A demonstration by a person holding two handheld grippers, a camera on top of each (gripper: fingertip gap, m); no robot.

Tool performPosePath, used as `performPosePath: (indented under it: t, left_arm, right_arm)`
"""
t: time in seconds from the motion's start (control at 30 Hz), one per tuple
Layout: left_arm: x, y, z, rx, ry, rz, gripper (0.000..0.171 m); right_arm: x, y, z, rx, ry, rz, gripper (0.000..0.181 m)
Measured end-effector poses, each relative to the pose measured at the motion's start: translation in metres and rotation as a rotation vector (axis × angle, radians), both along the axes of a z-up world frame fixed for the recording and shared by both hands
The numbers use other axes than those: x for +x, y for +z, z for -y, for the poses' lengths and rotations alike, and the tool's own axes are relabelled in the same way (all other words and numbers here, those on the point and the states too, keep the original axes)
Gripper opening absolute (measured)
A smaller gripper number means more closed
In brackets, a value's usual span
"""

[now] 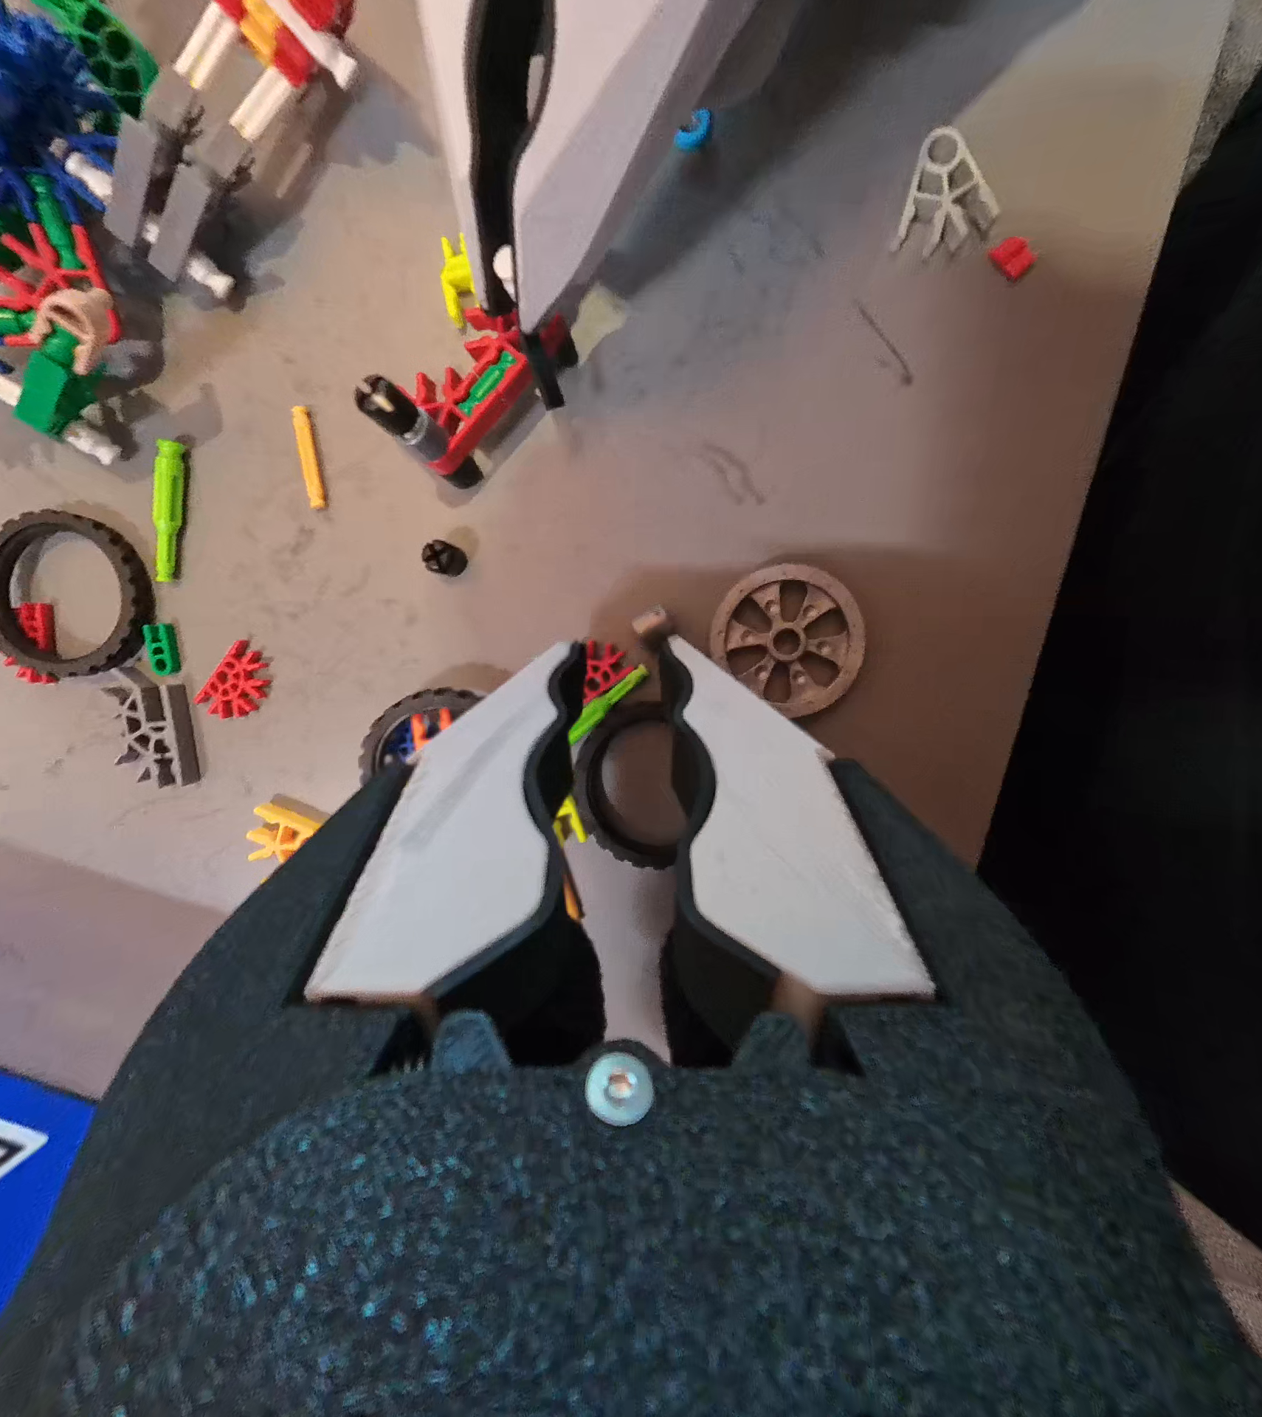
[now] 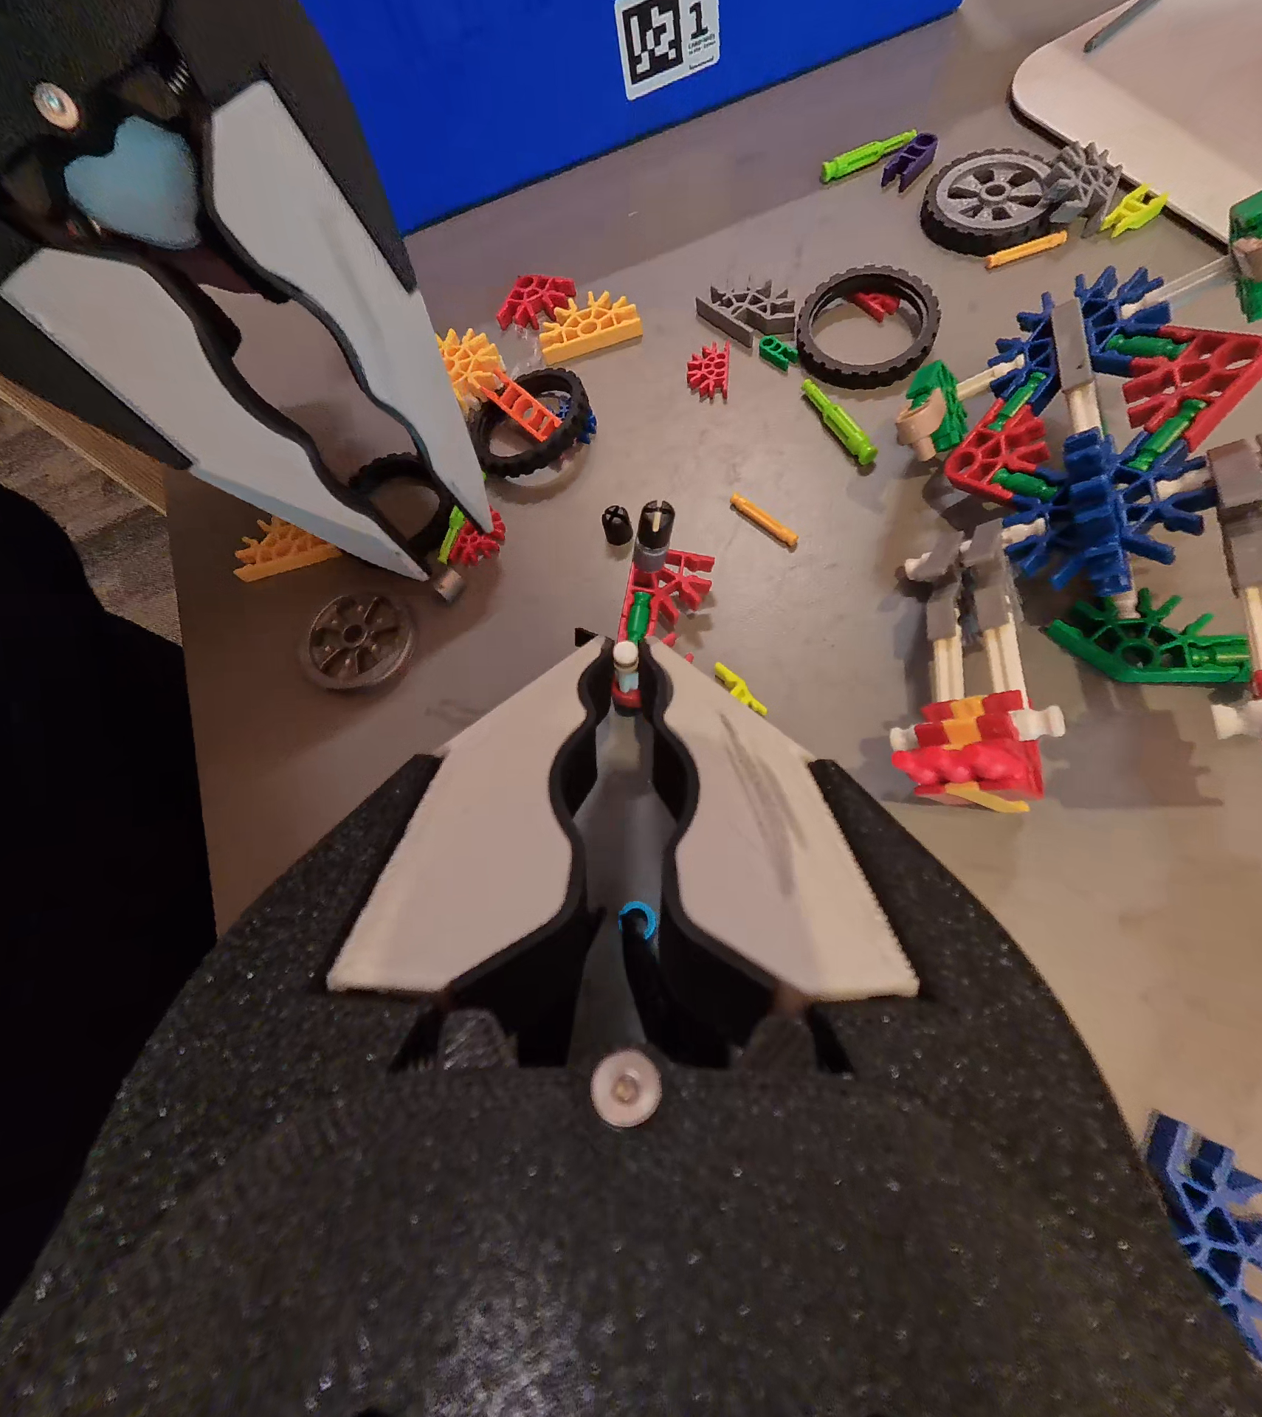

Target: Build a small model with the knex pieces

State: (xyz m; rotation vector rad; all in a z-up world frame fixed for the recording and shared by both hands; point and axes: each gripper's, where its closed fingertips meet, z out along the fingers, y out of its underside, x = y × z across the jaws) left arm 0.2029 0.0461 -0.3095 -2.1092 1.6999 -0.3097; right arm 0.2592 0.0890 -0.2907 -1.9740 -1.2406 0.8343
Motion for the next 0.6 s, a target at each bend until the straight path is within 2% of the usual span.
performPosePath:
  t: [0.3,0.47,0.6]
  left_arm:
    - [0.007,-0.001,-0.002,-0.017,0.010,0.037,0.004]
    - [0.009,0.003,-0.009,0.011,0.023,0.052,0.014]
    - [0.012,0.005,-0.017,0.044,0.007,0.043,0.016]
  right_arm:
    - [0.001,-0.001,0.004,0.002,0.023,0.013,0.012]
    - [0.002,-0.003,0.005,-0.004,0.021,0.019,0.014]
    - [0.001,-0.004,0.005,0.000,0.028,0.028,0.012]
